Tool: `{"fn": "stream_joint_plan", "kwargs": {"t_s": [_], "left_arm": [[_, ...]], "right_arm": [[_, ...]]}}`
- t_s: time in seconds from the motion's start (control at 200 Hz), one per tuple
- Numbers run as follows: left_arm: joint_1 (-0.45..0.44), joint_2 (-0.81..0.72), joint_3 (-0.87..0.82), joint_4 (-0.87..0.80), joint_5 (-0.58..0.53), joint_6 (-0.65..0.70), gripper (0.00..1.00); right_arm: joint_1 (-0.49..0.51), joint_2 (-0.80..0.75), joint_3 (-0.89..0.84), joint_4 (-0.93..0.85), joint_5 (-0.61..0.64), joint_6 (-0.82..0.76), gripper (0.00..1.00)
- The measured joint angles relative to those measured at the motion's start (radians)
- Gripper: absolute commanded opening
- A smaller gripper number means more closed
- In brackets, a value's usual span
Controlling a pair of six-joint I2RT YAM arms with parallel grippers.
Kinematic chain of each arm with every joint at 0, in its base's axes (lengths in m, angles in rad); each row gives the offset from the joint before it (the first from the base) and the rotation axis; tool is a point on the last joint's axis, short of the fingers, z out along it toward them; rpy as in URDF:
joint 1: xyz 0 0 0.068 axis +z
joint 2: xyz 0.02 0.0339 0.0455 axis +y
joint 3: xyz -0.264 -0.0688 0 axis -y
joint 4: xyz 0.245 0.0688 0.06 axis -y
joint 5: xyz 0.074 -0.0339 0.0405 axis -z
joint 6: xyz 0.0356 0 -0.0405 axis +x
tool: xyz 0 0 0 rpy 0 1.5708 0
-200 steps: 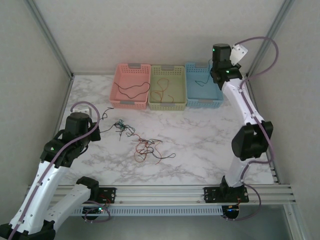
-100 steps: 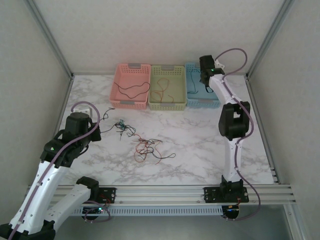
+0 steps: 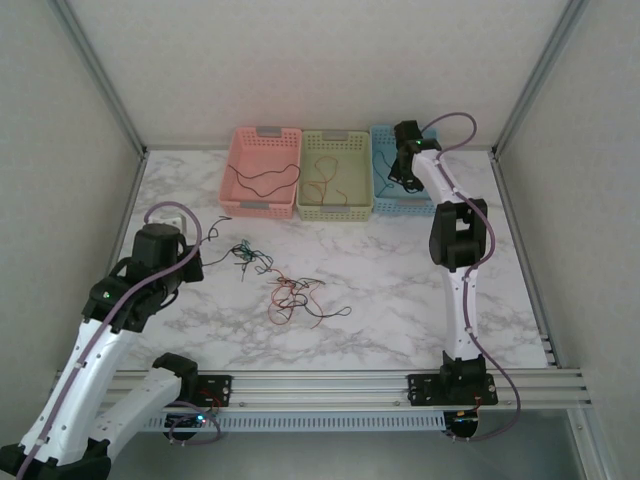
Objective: Untangle the cables
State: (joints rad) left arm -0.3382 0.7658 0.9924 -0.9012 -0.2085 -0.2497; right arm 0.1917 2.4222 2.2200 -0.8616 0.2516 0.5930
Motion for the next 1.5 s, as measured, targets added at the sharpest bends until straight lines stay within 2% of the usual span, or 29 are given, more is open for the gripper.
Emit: {"fn": "stream_joint_plan", "kwargs": {"t_s": [0.085,0.37,0.506,0.681,0.806,0.871,0.981,1.086,1.206,1.321,1.497], "left_arm": [[0.0,0.002,0.0,0.0,0.002,0.0,0.0],[0.0,0.002,-0.003,0.0,0.013,0.0,0.0],[0.0,0.002,-0.003,0.001,0.018,0.0,0.0],[0.0,0.008,-0.005,0.002,0.03,0.0,0.0],[0.002,0.01,-0.006,0.003,0.044,0.003,0.0],[0.002,0.01,-0.006,0.003,0.048,0.004,0.0],[0.002,0.01,-0.006,0.003,0.057,0.005,0.0],[0.003,0.01,-0.006,0.005,0.07,0.008,0.0],[0.007,0.013,-0.007,0.009,0.094,0.011,0.0],[0.014,0.016,-0.008,0.011,0.119,0.012,0.0],[0.027,0.015,-0.008,0.012,0.14,0.012,0.0]], "right_arm": [[-0.012,0.0,0.005,-0.007,-0.025,0.005,0.21],[-0.073,-0.014,0.001,-0.022,-0.08,0.048,0.27],[-0.097,-0.07,-0.014,-0.015,-0.151,0.048,0.3],[-0.096,-0.263,-0.139,0.032,-0.261,0.045,0.34],[-0.08,-0.495,-0.353,0.126,-0.345,0.031,0.35],[-0.054,-0.643,-0.521,0.209,-0.367,0.025,0.39],[0.029,-0.892,-0.836,0.354,-0.416,0.016,0.4],[0.128,-1.033,-1.054,0.453,-0.47,-0.01,0.38],[0.245,-1.089,-1.208,0.539,-0.531,-0.043,0.37],[0.356,-1.094,-1.285,0.582,-0.569,-0.081,0.38],[0.482,-1.094,-1.362,0.617,-0.588,-0.096,0.45]]}}
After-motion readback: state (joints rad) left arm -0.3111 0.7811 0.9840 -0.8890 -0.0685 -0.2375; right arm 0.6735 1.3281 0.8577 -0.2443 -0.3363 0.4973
